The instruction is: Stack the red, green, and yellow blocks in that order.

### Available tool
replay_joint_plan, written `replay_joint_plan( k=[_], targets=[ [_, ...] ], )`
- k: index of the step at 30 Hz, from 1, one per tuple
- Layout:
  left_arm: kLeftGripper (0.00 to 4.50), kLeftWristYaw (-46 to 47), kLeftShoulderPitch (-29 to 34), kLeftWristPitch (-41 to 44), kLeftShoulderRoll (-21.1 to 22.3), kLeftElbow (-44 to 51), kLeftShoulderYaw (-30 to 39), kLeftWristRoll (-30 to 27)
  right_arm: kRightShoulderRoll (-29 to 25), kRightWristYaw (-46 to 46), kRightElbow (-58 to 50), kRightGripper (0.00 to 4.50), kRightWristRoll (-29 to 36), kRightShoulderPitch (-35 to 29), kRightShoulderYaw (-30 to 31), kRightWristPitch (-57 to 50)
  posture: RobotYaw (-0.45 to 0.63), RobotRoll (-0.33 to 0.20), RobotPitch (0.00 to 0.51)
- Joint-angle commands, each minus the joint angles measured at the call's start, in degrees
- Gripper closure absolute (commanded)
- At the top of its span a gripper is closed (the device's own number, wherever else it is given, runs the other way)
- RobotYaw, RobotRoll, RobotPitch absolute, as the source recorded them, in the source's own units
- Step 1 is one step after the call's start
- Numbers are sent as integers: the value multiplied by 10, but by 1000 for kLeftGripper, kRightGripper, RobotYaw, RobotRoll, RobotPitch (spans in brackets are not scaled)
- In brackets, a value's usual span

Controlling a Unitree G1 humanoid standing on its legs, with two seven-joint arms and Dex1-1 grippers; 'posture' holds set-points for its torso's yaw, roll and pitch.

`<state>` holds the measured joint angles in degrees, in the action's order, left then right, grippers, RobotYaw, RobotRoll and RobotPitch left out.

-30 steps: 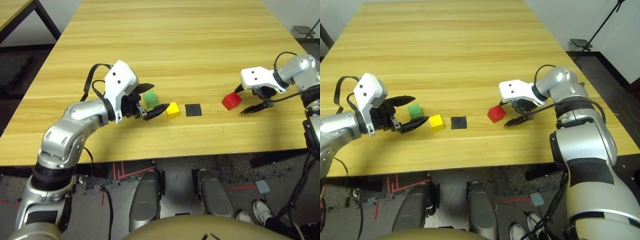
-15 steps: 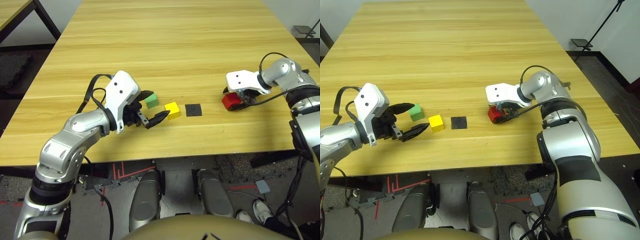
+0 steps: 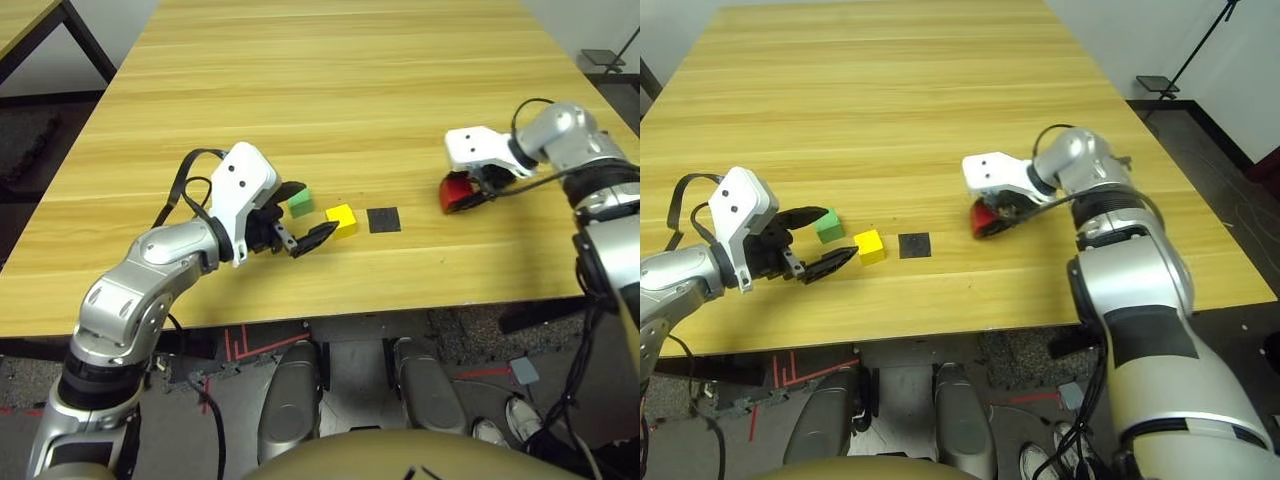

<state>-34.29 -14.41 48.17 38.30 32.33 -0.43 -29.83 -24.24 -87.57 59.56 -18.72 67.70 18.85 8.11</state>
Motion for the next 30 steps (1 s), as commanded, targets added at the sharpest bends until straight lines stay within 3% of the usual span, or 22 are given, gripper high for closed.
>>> replay_joint_plan(
  k=[1,6,11,30],
  targets=[
    [0,-17,-4,6,19,-11,-24,11,21,6,-105,2401,6,-33,13,-119,477,-251,88],
    [0,-22,-21,-4,28,-30,-41,30,36,30,-190,2401,-15,-59,47,-205,503,-271,90],
    [0,-8,-25,2,12,-28,-40,36,39,40,-210,2401,-20,-64,71,-238,530,-286,101],
    [0,5,-21,16,9,-16,-29,36,47,26,-230,2401,7,-91,99,-233,566,-288,133]
  ],
)
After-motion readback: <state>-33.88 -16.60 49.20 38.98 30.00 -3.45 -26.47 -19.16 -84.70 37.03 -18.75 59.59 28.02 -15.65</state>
